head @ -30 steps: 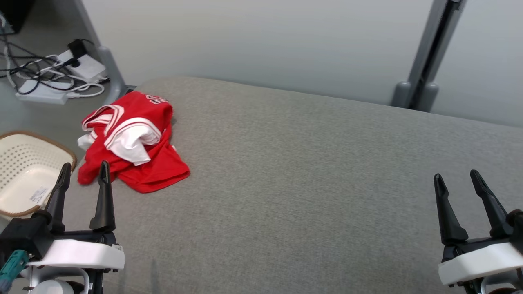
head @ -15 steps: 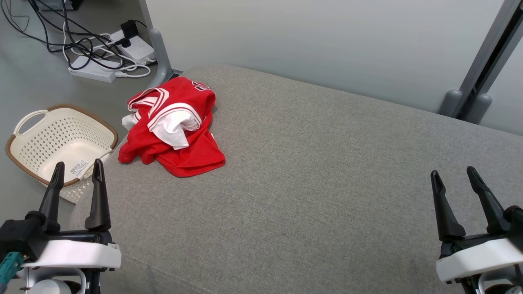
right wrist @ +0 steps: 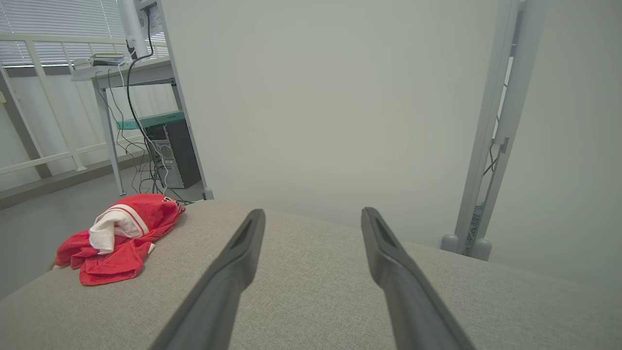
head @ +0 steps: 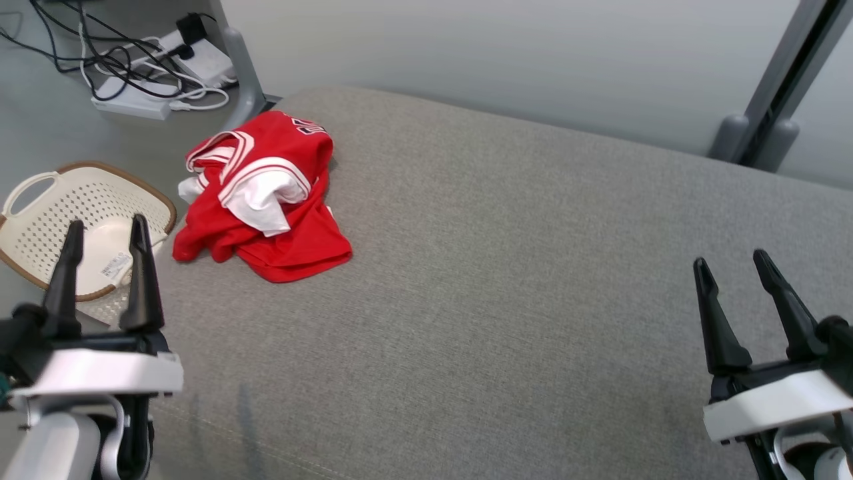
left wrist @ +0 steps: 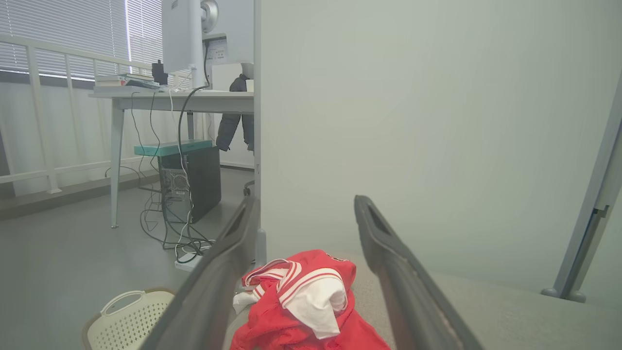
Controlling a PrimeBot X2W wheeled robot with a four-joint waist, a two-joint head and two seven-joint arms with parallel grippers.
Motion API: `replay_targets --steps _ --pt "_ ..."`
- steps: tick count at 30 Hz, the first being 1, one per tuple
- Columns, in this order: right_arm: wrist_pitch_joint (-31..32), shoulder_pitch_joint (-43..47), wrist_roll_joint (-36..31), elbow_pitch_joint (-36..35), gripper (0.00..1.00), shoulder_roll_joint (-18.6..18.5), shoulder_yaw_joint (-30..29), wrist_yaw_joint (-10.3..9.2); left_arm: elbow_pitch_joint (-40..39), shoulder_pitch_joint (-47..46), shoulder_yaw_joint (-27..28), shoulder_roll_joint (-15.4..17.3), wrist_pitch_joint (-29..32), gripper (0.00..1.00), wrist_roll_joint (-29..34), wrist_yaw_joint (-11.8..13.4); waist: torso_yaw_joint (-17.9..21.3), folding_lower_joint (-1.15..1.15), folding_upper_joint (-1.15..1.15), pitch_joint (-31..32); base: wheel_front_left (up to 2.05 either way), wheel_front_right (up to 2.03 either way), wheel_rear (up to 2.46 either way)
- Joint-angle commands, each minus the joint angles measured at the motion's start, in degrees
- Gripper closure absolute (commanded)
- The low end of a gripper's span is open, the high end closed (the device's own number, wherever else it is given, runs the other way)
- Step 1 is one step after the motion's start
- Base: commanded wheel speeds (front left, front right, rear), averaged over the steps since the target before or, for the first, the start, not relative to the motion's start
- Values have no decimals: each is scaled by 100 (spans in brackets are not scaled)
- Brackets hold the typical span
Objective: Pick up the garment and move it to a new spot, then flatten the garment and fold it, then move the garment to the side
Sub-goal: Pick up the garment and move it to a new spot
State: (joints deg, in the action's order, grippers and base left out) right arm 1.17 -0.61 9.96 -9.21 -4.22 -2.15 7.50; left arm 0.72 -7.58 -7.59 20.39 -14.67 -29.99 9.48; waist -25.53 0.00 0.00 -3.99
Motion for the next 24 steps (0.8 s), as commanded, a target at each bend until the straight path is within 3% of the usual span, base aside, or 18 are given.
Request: replay_targets --steps 1,8,16,24 --pt "13 -97 -32 -51 0 -49 18 -2 35 -139 47 12 -12 0 -39 -39 122 0 0 -152 0 0 0" --pt "150 -620 -85 -112 0 -190 245 -2 1076 -1140 139 10 -9 0 -271 -403 560 0 0 -912 0 0 0" --pt "160 -1125 -108 -83 0 -294 426 -2 3885 -2630 11 -96 300 0 -708 -1172 1091 0 0 -1828 0 0 0" --pt "60 -1349 -99 -15 0 -323 521 -2 5742 -3516 82 -42 378 0 -929 -1428 1356 0 0 -2208 0 0 0"
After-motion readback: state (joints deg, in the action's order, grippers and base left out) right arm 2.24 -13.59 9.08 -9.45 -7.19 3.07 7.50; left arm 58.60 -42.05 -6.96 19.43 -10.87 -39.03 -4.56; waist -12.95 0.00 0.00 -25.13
